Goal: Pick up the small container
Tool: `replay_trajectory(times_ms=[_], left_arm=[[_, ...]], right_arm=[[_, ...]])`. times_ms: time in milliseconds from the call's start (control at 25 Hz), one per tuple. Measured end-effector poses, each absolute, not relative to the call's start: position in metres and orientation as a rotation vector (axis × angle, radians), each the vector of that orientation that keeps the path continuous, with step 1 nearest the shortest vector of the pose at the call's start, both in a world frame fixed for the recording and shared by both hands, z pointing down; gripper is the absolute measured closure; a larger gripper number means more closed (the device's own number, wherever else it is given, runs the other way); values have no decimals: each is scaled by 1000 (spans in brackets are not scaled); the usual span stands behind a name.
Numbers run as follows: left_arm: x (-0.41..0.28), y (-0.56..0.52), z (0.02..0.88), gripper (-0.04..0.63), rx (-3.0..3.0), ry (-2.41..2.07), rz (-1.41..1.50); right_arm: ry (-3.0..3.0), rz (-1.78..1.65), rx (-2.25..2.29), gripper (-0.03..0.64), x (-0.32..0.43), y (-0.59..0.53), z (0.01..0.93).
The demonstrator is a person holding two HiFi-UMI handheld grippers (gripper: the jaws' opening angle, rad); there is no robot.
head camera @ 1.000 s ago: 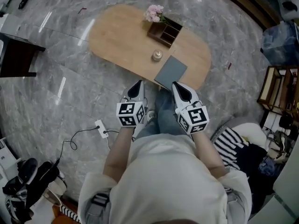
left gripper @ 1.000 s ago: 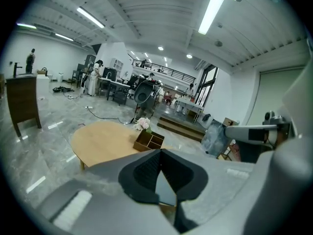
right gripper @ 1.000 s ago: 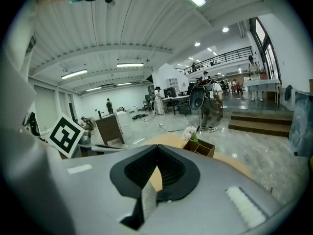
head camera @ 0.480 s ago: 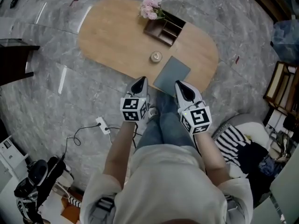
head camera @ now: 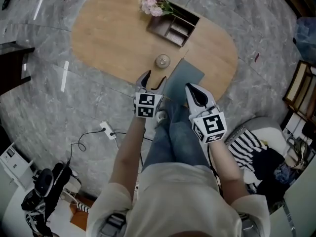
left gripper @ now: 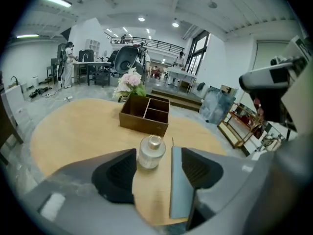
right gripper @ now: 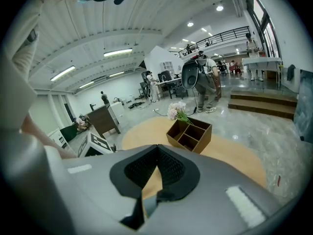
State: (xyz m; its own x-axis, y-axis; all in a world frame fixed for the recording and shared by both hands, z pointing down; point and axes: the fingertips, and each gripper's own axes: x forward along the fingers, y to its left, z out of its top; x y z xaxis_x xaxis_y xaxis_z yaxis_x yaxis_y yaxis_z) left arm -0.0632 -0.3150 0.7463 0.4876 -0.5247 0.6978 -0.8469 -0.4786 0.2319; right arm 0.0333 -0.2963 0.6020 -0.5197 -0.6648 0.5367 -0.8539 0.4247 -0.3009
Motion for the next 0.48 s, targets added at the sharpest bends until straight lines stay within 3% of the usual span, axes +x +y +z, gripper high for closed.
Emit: replay_trajectory(times_ms=[120,480], left_arm=[[-61,-325,779,274,2169,-1116,795],[-37,-357,826,210,2253,-1101,845]], right_arm=[[-2337,821,1289,618,33,-301,621],[-2310,927,1235,618,37,-304,667]])
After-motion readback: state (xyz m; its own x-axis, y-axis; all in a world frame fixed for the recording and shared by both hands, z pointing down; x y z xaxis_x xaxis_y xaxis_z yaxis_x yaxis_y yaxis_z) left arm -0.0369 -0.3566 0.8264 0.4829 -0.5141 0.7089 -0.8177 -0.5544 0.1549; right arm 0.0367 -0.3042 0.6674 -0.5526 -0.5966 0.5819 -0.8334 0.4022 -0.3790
